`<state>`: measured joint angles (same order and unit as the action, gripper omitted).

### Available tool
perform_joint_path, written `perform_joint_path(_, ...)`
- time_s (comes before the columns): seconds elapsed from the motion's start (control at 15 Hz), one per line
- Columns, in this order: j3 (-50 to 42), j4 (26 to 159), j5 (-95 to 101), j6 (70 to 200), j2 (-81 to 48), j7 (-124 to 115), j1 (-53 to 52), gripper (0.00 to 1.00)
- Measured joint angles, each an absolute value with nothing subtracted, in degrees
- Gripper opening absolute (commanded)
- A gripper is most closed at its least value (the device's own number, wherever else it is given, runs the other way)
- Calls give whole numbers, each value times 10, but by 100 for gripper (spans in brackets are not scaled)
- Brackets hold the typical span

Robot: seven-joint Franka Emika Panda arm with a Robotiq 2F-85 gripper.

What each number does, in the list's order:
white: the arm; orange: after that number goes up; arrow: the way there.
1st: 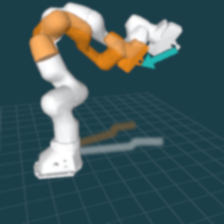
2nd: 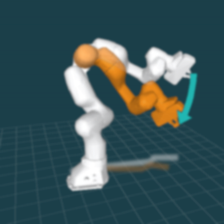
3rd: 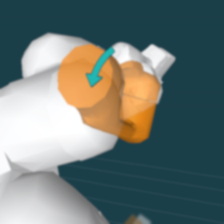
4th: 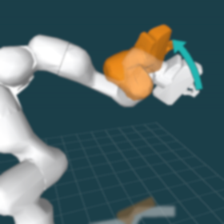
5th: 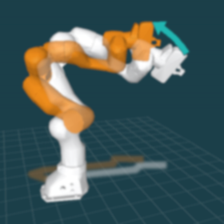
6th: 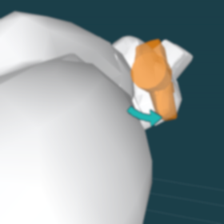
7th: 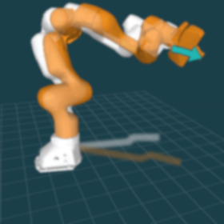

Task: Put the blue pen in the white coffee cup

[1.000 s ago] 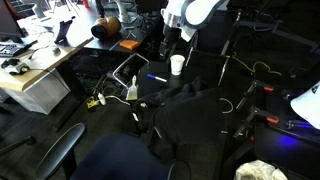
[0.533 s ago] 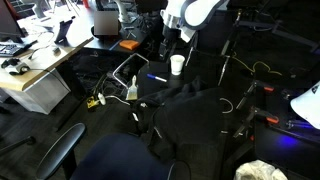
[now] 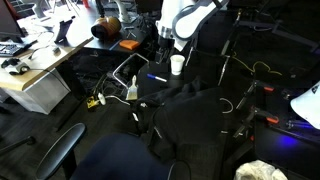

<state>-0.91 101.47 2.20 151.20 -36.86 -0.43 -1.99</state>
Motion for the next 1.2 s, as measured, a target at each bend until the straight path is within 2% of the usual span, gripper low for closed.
perform_joint_path(1.2,-18,820,22,1511,-567,-4,-20,100)
